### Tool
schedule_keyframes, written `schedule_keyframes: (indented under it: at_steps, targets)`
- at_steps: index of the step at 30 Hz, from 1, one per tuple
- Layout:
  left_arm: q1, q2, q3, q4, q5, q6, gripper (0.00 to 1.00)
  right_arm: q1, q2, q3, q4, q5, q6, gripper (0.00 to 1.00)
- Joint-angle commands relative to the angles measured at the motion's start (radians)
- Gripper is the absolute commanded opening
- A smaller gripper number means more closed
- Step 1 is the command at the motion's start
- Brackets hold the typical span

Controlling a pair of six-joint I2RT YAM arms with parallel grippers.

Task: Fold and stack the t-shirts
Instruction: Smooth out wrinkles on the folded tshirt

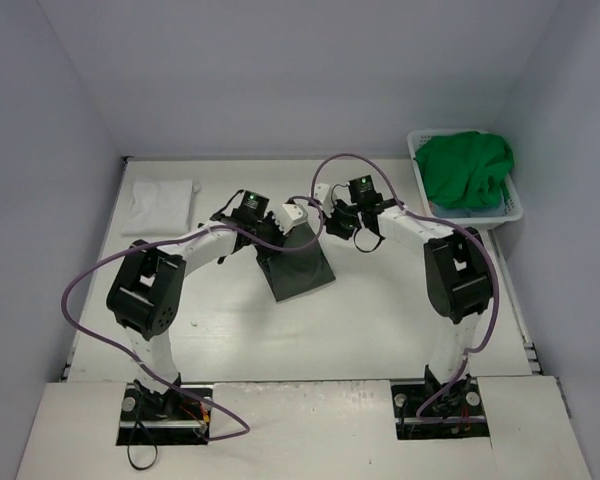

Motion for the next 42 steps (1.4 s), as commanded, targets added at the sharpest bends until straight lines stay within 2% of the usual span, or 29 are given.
schedule_keyframes:
  at_steps: [1, 9, 21, 28, 37, 42]
  targets:
    - [0.012, -0.013, 0.079, -0.009, -0.041, -0.011, 0.0, 0.006, -0.111, 0.04, -0.01, -0.015, 0.006, 0.0]
    - [0.01, 0.032, 0.144, -0.077, -0.079, -0.022, 0.0, 0.009, -0.156, 0.025, -0.067, -0.113, -0.004, 0.0]
    - [0.01, 0.093, 0.21, -0.219, -0.147, -0.028, 0.0, 0.038, -0.081, 0.094, -0.073, -0.204, 0.043, 0.0]
    - [0.013, 0.222, 0.326, -0.362, -0.065, -0.08, 0.0, 0.047, -0.082, 0.092, -0.08, -0.193, 0.046, 0.0]
    - [0.035, 0.276, 0.357, -0.4, -0.006, -0.155, 0.0, 0.046, -0.107, 0.088, -0.087, -0.179, 0.046, 0.0]
    - [0.059, 0.196, 0.322, -0.345, 0.028, -0.174, 0.0, 0.046, -0.105, 0.094, -0.092, -0.175, 0.049, 0.0]
